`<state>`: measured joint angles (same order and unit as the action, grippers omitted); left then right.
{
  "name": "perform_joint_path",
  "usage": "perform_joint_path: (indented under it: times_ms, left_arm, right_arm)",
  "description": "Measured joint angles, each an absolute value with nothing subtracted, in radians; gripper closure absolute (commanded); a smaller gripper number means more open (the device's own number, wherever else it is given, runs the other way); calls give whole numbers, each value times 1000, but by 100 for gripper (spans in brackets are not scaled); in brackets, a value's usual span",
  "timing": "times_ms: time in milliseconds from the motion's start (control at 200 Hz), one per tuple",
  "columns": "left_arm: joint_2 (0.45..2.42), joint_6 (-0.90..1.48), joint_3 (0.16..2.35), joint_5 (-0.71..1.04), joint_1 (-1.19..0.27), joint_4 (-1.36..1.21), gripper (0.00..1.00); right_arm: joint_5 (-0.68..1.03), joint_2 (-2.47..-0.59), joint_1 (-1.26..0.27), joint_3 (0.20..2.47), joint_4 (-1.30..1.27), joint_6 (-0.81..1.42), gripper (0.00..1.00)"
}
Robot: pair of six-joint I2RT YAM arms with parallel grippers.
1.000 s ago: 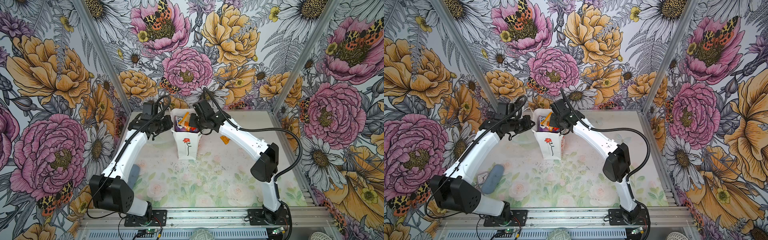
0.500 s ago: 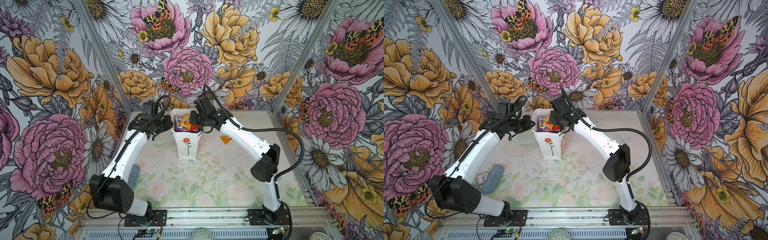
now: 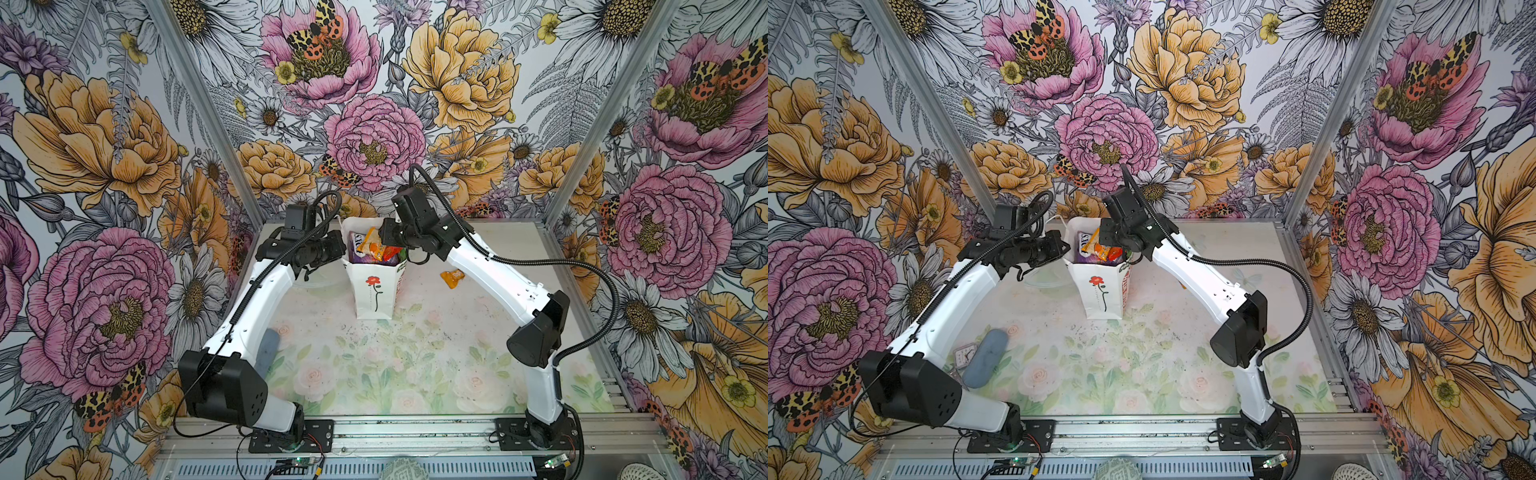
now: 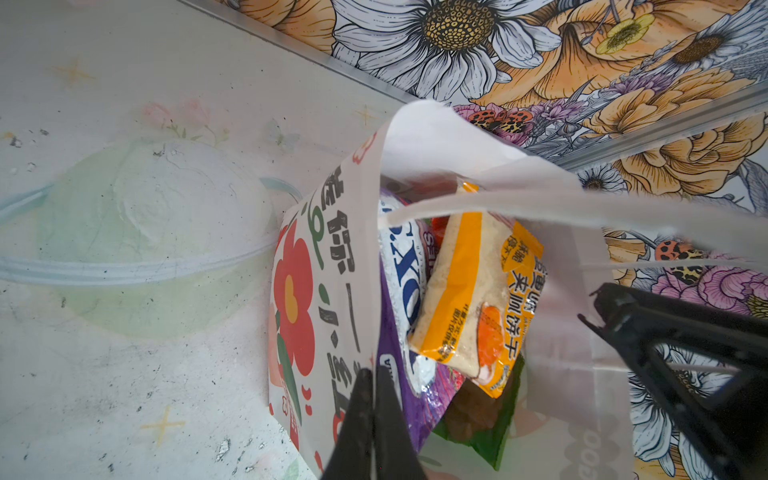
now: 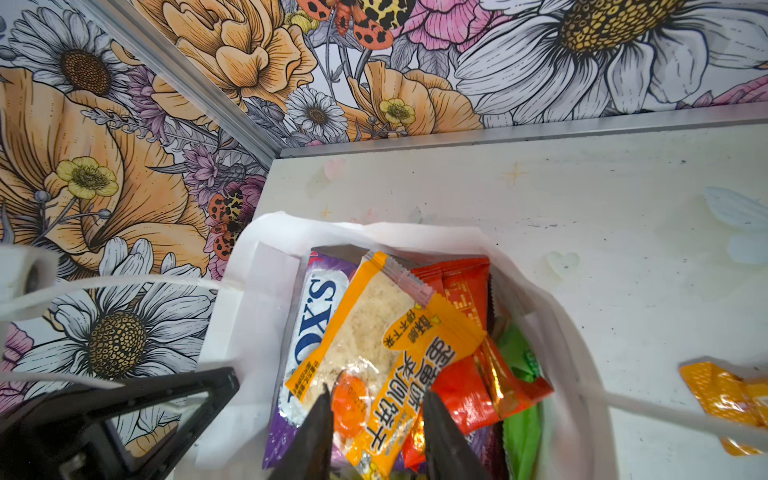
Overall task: Place the snacks into the paper bag
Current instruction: 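Lower the packet into the paper bag and open the right gripper, then raise the right gripper and move it over the small orange snack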
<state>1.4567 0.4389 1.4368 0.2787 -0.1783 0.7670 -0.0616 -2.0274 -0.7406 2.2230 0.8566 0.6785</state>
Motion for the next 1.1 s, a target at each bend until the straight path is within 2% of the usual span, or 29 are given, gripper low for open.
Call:
perform_joint_path:
  times_ms: [490,791,1096]
  left_arm:
    - [1457,439,1436,279,-177,767,97]
    - [1457,439,1435,279,-173,769,97]
    - [1456,439,1434,279,-173,768,96]
  right_arm:
    - [-14,-1827,-757,2202,855,569,47]
    - [-110,-1583,-693,1988,852,521,44]
    - [-164,-1452,-591,1739,830,524,44]
